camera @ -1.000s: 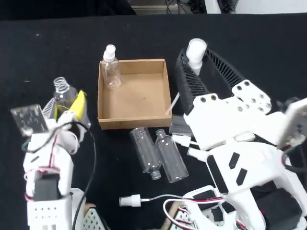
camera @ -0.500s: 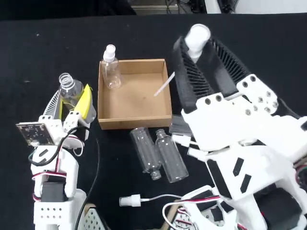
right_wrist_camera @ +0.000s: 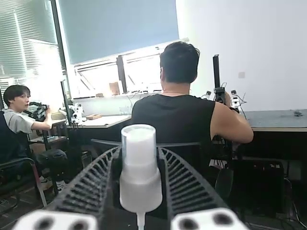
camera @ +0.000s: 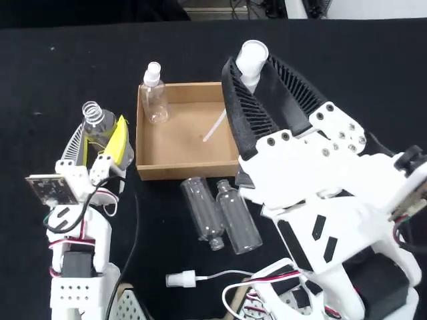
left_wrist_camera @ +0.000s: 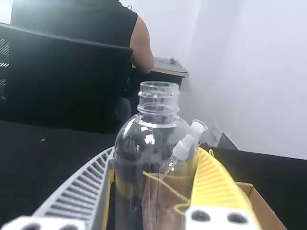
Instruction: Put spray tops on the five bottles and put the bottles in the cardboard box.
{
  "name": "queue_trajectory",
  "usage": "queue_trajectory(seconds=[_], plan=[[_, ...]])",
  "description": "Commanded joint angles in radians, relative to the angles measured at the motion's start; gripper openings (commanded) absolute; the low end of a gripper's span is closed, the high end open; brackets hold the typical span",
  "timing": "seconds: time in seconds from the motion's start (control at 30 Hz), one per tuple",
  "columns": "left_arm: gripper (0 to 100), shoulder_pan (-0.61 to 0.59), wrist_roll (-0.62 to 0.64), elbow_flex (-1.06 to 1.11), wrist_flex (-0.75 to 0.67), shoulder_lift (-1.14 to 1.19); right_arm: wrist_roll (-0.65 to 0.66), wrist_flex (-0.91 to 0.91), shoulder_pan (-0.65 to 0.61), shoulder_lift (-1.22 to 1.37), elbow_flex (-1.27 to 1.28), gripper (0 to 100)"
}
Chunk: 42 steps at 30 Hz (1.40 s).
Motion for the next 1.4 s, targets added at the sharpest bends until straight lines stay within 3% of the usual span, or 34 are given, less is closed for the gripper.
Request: queue_trajectory(seconds=[0.0, 0.47, 0.77, 1.37], plan=[[3, 0.01, -0.006, 0.036, -0.103, 0.012, -0.006, -0.028, -0.011, -0.002, -0.001, 1.1], [3, 0.004, -0.008, 0.038, -0.229, 0.005, -0.005, -0.055, -0.011, -0.001, 0.013, 1.1], [3, 0.005, -0.008, 0.038, -0.229, 0.005, -0.005, -0.173, -0.011, -0.007, 0.105, 1.1], [3, 0.005, -0.009, 0.038, -0.227, 0.005, -0.005, -0.172, -0.011, -0.007, 0.107, 1.1]])
